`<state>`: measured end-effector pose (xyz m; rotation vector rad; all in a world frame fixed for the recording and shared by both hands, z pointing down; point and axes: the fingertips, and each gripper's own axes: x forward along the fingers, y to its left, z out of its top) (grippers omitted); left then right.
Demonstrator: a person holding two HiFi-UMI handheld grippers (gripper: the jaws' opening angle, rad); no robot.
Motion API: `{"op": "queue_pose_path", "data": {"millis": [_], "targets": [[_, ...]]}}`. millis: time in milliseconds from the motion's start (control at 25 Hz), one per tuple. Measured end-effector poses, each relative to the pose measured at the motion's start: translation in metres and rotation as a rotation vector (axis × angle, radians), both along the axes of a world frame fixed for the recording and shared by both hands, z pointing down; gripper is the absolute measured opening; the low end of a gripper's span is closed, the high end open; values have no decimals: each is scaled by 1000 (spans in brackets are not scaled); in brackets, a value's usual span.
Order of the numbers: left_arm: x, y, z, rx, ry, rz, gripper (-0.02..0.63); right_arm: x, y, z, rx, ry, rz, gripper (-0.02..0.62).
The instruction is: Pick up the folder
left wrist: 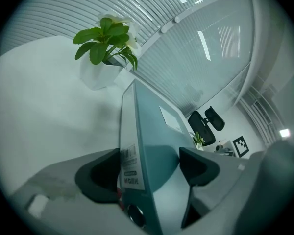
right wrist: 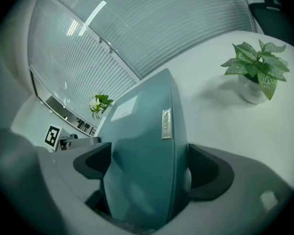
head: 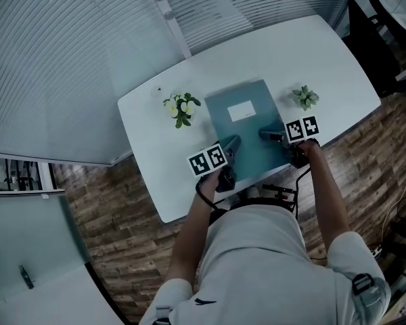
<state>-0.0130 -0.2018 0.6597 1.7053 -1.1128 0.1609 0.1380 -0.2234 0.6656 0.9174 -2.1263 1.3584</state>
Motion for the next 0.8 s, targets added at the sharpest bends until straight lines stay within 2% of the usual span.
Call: {"op": "queue_pose_path", "data": {"millis": [160, 400, 520, 640, 800], "targets": [[-8, -1, -13, 63, -9, 0, 387, -6, 5, -5, 8, -65, 32, 482], [-15, -3, -50, 194, 13, 32, 387, -15, 6, -29, 130, -140, 40, 502], [-23, -5, -74, 292, 11, 17, 387, -21, 2, -59, 266, -155, 22, 502], [-33, -12, -111, 440, 1, 10, 387, -31, -6, -103, 438, -177, 6, 511], [-45, -9, -173, 656, 35, 22, 383, -40, -8, -171, 677, -227, -15, 511]]}}
